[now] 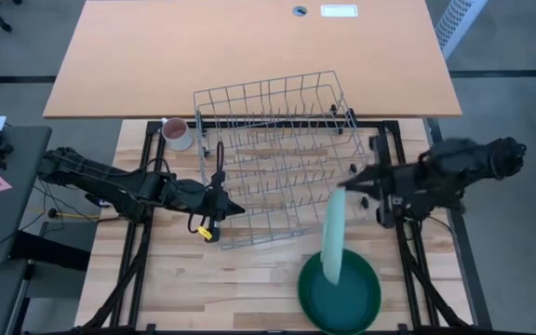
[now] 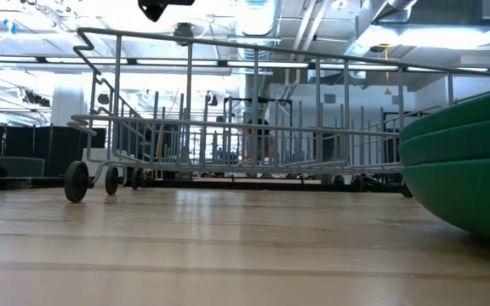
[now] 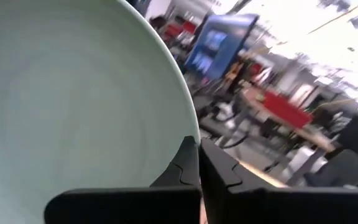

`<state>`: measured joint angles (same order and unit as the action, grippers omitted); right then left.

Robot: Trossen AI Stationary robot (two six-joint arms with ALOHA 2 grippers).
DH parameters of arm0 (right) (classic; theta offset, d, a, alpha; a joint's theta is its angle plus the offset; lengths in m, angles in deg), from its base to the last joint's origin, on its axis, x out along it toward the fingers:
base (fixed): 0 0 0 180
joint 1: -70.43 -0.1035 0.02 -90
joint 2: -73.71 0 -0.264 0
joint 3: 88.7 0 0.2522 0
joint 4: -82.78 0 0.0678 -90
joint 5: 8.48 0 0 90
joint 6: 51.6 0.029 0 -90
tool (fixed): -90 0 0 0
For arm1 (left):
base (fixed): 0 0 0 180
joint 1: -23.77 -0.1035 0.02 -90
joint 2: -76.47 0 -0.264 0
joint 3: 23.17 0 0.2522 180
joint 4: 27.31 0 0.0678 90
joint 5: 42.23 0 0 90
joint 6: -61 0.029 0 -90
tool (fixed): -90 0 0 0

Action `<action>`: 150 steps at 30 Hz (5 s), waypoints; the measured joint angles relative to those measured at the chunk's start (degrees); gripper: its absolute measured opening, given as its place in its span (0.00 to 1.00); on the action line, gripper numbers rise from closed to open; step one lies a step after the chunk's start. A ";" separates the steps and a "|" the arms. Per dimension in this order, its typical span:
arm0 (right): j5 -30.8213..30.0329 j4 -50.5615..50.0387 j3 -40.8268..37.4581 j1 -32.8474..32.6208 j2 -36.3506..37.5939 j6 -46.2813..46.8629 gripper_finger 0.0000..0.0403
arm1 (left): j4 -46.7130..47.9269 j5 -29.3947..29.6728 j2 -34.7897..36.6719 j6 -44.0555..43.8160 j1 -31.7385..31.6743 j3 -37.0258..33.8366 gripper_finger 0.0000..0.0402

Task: Sort dishes
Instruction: Put the light green plate in the dish rack

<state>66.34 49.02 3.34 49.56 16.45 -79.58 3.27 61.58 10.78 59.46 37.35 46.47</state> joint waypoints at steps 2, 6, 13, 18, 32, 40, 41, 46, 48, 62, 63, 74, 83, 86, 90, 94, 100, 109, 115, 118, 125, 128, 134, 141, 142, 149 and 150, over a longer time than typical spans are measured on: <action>0.05 2.50 -0.02 1.35 1.06 -1.78 0.00 | -0.11 0.35 0.00 0.72 0.02 0.00 0.00; 0.02 14.06 0.00 5.67 1.91 -3.47 0.00 | -4.20 3.59 0.00 4.45 0.02 -0.02 0.00; 0.34 31.19 -0.02 11.47 -1.48 -4.24 0.00 | -18.28 10.65 1.28 12.36 0.02 -0.02 0.00; 4.66 46.57 -0.02 13.98 -6.89 -3.89 0.00 | -25.12 11.41 2.77 17.90 0.52 -0.02 0.01; 0.69 51.26 -0.11 11.75 -21.51 -5.40 0.00 | -34.88 25.46 3.52 40.85 10.35 -0.02 0.47; -14.83 57.78 -0.11 8.08 -25.35 -17.29 0.00 | -34.82 44.99 3.50 45.83 14.90 -0.02 0.62; -15.58 58.13 -0.11 7.64 -25.35 -18.08 0.00 | -34.78 45.85 3.50 45.82 15.14 -0.02 0.63; -18.80 59.62 -0.11 6.51 -25.33 -21.60 0.00 | -34.75 47.01 3.50 44.57 16.41 -0.02 0.65; -19.66 59.92 -0.11 6.22 -24.99 -22.54 0.00 | -34.75 47.22 3.50 43.50 17.12 -0.02 0.65; -29.09 57.29 -0.02 6.24 -25.31 -29.20 0.00 | -38.36 43.45 3.50 38.77 18.93 -0.02 0.65; -29.38 57.12 -0.02 6.22 -25.39 -29.77 0.00 | -38.71 41.77 3.49 38.07 18.94 -0.02 0.65; -30.84 58.41 -0.02 6.97 -27.51 -29.80 0.00 | -43.23 39.46 3.48 33.12 18.16 -0.02 0.65; -33.47 56.97 -0.02 7.14 -28.40 -29.73 0.00 | -47.75 46.43 3.49 38.16 18.14 -0.02 0.53; -33.92 55.36 -0.04 6.58 -28.45 -27.63 0.00 | -47.60 46.94 3.48 38.79 18.08 -0.02 0.44; -35.57 54.06 -0.07 5.53 -28.39 -26.93 0.01 | -47.93 48.39 3.58 38.79 17.99 -0.02 0.30; -36.51 53.45 -0.06 4.53 -28.36 -26.21 0.02 | -48.05 50.28 3.61 39.53 17.97 -0.02 0.17; -36.28 52.77 -0.07 2.95 -28.37 -26.03 0.03 | -48.33 53.52 3.68 41.14 17.92 0.00 0.08; -39.65 51.19 -0.13 -0.73 -28.54 -25.90 0.23 | -47.86 52.40 3.25 43.52 18.03 0.00 0.07; -44.92 51.75 -0.11 -2.67 -28.50 -27.49 0.43 | -50.57 52.45 3.39 47.00 18.03 0.00 0.06; -48.48 51.74 -0.11 -3.87 -28.50 -30.33 0.51 | -52.07 52.43 3.39 49.48 18.03 0.00 0.04; -63.66 51.34 -0.09 -8.85 -28.40 -36.73 0.59 | -57.03 52.52 3.45 56.04 17.86 0.00 0.04; -65.89 46.56 -0.02 -11.99 -28.17 -32.95 0.59 | -56.61 52.53 3.50 56.42 17.86 0.00 0.04; -71.33 28.16 -0.07 -18.40 -26.49 -23.76 0.60 | -52.03 52.74 3.48 52.73 17.86 -0.01 0.04; -63.39 3.39 -0.02 -21.87 -13.93 0.73 0.60 | -52.02 52.57 3.48 52.19 17.86 -0.02 0.04; -59.79 -1.16 -0.02 -21.65 -11.42 4.98 0.60 | -52.04 52.57 3.48 52.19 17.86 -0.02 0.04; -40.54 -24.82 -0.89 -11.76 2.86 31.83 0.60 | -51.65 52.53 3.48 52.06 17.86 -0.02 0.04; -40.42 -26.25 -2.09 -10.20 3.99 33.41 0.60 | -51.65 52.53 3.48 51.99 17.85 -0.02 0.05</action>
<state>25.93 22.77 1.25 39.36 20.44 -46.18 -48.38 114.11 14.25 111.45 55.20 46.45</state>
